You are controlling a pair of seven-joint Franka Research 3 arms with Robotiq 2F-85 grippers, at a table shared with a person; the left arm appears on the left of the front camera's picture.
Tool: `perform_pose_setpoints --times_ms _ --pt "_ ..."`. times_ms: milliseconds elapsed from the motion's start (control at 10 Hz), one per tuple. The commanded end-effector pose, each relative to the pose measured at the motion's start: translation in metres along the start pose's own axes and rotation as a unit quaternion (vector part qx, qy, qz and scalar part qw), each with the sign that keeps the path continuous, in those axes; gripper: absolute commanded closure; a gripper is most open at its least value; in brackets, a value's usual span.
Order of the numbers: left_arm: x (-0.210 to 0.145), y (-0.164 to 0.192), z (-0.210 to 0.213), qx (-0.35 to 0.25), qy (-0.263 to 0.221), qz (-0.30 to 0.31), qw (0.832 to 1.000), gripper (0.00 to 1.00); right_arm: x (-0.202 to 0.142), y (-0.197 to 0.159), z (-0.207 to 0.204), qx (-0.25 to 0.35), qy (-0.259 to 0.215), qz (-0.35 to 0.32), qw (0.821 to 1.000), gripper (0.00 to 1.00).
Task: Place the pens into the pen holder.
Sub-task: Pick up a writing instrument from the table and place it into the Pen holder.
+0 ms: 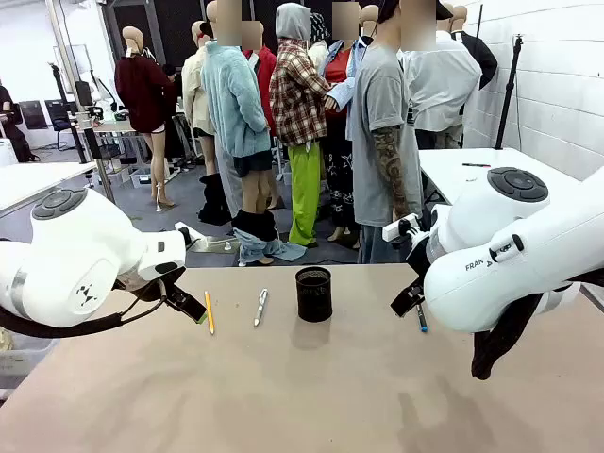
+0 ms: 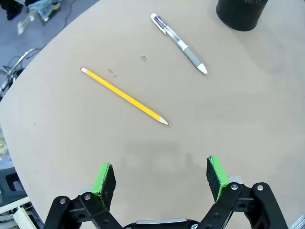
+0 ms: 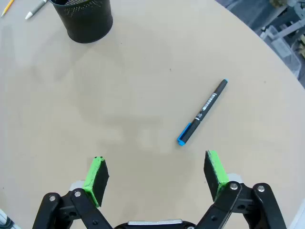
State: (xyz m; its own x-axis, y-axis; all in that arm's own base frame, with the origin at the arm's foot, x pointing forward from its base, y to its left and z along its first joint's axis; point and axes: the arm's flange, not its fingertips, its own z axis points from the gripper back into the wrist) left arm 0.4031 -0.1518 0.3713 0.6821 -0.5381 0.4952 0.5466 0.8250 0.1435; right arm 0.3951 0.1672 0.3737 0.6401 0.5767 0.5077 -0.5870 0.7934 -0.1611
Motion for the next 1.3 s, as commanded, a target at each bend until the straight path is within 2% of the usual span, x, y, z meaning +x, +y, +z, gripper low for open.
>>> perform_pose_setpoints --times_ms 0,900,1100,1200 --pt "0.000 0.000 0.000 0.000 0.000 0.000 1.000 0.00 0.000 0.000 0.000 0.000 0.000 0.000 1.000 0.00" --pt "0.001 -0.002 0.000 0.000 0.000 -0.002 1.000 0.00 0.000 0.000 0.000 0.000 0.000 0.000 1.000 0.00" --pt "0.009 0.049 0.060 0.056 -0.043 0.006 0.997 0.00 -0.018 -0.049 0.059 -0.105 -0.030 -0.035 0.993 0.00" --pt "-0.004 0.076 0.103 0.083 -0.066 0.023 0.994 0.00 -0.040 -0.076 0.107 -0.167 -0.050 -0.077 0.982 0.00"
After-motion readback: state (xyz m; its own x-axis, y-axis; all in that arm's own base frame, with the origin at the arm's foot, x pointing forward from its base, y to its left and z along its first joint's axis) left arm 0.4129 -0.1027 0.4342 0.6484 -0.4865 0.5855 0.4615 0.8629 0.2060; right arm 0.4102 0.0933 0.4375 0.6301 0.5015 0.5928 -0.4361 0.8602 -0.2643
